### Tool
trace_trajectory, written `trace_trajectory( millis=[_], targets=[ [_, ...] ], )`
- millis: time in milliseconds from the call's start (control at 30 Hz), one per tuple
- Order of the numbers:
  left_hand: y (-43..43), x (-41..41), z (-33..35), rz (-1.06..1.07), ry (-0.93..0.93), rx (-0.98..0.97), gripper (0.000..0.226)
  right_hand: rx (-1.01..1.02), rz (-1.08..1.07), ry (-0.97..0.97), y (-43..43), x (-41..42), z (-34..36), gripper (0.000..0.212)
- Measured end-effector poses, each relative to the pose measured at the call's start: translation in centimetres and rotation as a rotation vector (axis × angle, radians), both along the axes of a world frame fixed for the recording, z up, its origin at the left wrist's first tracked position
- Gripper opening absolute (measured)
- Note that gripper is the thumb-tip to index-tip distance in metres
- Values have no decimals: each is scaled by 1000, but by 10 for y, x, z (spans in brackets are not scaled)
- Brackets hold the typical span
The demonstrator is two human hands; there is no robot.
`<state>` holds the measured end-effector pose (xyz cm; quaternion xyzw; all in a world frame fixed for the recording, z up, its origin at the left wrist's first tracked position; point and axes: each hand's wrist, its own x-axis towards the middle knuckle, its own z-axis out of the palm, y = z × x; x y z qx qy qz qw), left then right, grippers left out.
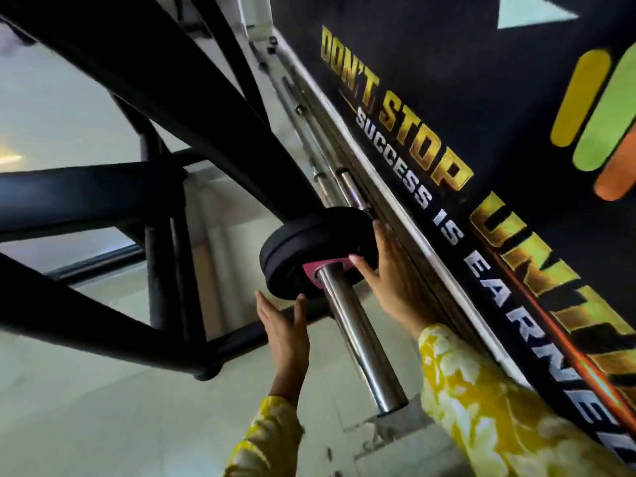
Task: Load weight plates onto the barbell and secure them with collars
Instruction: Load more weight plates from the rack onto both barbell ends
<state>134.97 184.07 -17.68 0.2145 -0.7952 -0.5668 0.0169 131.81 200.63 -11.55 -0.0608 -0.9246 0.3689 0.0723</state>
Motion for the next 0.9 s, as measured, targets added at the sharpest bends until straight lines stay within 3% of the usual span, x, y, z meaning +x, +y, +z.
trace_trajectory(
  millis=[133,433,700,800,900],
  targets=[
    [5,-20,-25,60,176,110,69,-203,-46,110,9,-19,-27,64],
    [-4,-26,-25,108,273,156,56,-256,-123,263,12,-28,-40,58],
    [-29,-5,-20,-145,228,24,55,-437,10,73,46,2,-51,65],
    [-29,16,-15,-198,246,-187,44,-397,38,40,56,27,-49,62],
    [-26,51,-6,-197,234,-161,33,-454,-22,-5,61,61,-45,62]
  ],
)
